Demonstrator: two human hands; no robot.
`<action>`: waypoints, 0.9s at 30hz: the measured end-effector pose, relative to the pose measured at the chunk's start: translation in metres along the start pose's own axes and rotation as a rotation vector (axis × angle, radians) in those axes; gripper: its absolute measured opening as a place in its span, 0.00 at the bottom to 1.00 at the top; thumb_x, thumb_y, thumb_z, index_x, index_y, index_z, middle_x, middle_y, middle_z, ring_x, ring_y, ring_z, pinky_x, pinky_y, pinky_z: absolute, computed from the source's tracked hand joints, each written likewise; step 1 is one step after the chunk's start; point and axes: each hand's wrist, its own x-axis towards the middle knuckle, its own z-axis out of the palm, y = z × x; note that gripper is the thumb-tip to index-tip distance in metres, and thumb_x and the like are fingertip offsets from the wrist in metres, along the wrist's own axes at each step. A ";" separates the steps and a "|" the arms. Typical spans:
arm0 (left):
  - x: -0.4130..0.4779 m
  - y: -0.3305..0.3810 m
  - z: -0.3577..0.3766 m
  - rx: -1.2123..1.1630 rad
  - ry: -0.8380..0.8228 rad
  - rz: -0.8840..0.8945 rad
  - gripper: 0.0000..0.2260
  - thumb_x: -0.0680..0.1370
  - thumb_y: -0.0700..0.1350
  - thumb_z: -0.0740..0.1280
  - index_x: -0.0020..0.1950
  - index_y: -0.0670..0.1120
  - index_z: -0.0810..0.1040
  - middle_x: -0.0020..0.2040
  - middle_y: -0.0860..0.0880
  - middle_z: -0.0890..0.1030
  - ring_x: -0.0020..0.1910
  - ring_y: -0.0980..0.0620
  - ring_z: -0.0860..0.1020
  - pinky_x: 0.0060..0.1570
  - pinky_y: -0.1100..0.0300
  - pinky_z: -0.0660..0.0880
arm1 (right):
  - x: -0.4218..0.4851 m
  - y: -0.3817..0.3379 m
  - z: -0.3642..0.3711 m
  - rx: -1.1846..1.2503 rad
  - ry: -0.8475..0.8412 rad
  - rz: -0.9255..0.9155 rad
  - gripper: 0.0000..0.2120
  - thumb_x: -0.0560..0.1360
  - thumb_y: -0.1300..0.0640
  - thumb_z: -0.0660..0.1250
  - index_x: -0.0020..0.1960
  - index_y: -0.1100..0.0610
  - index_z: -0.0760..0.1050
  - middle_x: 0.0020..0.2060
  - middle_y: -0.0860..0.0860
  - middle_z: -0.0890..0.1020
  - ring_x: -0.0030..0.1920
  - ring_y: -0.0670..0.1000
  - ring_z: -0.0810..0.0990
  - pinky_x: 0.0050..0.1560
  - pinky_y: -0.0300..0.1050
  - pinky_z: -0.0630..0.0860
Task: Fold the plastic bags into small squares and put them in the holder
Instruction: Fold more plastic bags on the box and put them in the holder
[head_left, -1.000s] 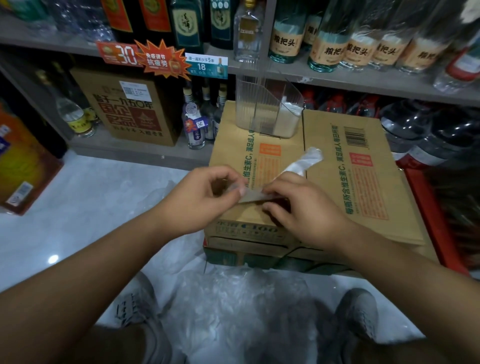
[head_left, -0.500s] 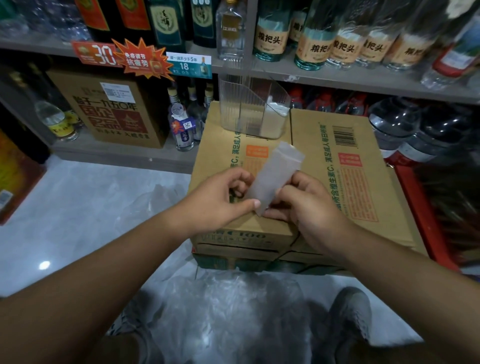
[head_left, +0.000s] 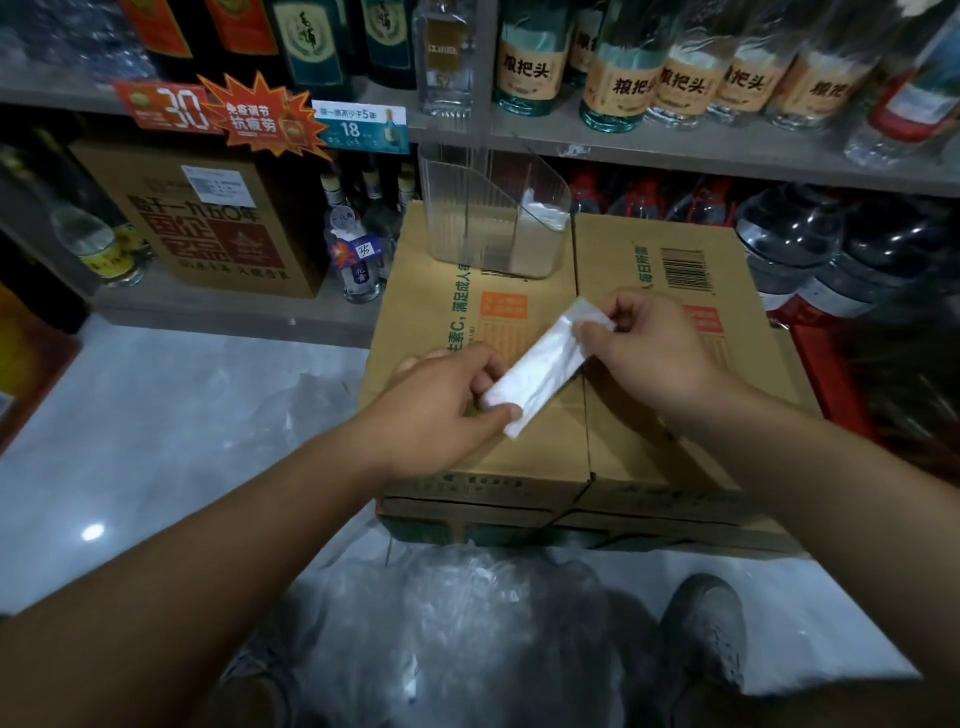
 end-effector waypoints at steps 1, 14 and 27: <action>0.000 0.000 0.000 -0.030 0.000 -0.010 0.10 0.78 0.53 0.71 0.56 0.55 0.76 0.45 0.58 0.79 0.49 0.55 0.77 0.59 0.46 0.74 | 0.002 0.004 0.000 -0.071 0.002 -0.027 0.06 0.78 0.56 0.70 0.45 0.57 0.81 0.40 0.53 0.83 0.41 0.52 0.81 0.40 0.46 0.77; 0.003 0.002 -0.007 -0.164 0.097 -0.081 0.06 0.76 0.43 0.74 0.49 0.52 0.80 0.39 0.53 0.80 0.38 0.53 0.78 0.44 0.53 0.78 | 0.012 0.016 0.010 -0.171 0.030 -0.168 0.07 0.75 0.62 0.71 0.49 0.52 0.79 0.41 0.45 0.80 0.41 0.45 0.78 0.44 0.44 0.77; -0.030 0.005 0.014 0.495 -0.099 0.129 0.33 0.81 0.62 0.42 0.84 0.47 0.48 0.84 0.50 0.48 0.82 0.54 0.43 0.80 0.46 0.43 | -0.006 0.013 0.013 -0.392 0.050 -0.369 0.11 0.79 0.55 0.66 0.60 0.54 0.79 0.57 0.50 0.76 0.59 0.50 0.72 0.56 0.42 0.67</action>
